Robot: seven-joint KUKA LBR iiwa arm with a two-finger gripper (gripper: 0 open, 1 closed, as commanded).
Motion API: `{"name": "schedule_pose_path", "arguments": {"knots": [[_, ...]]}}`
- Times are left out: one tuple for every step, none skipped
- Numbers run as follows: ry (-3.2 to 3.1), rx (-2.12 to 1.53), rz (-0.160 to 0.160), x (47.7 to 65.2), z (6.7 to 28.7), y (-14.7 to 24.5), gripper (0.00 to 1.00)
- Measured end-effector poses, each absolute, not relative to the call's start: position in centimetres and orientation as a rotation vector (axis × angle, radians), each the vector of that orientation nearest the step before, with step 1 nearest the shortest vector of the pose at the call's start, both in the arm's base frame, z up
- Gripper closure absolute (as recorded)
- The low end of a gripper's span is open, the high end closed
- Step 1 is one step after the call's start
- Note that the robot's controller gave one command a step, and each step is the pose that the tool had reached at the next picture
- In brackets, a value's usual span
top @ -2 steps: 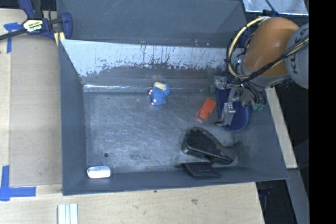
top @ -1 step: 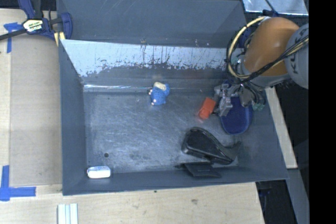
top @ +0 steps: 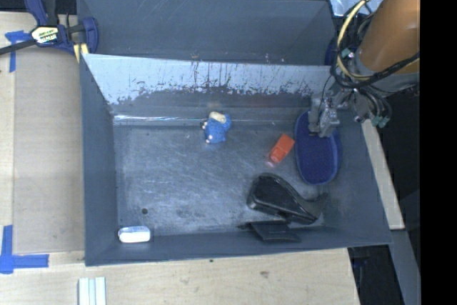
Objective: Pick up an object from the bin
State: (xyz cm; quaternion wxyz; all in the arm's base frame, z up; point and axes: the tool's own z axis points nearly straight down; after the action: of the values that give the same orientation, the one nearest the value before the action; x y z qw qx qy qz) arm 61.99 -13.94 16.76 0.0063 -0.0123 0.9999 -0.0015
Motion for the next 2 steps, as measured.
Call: {"name": "schedule_pose_path", "arguments": {"knots": [[3.134, -0.206, 0.001, 60.96, 12.65, -12.00, 1.00], [3.131, -0.204, -0.001, 61.04, 12.81, -12.06, 0.00]]}}
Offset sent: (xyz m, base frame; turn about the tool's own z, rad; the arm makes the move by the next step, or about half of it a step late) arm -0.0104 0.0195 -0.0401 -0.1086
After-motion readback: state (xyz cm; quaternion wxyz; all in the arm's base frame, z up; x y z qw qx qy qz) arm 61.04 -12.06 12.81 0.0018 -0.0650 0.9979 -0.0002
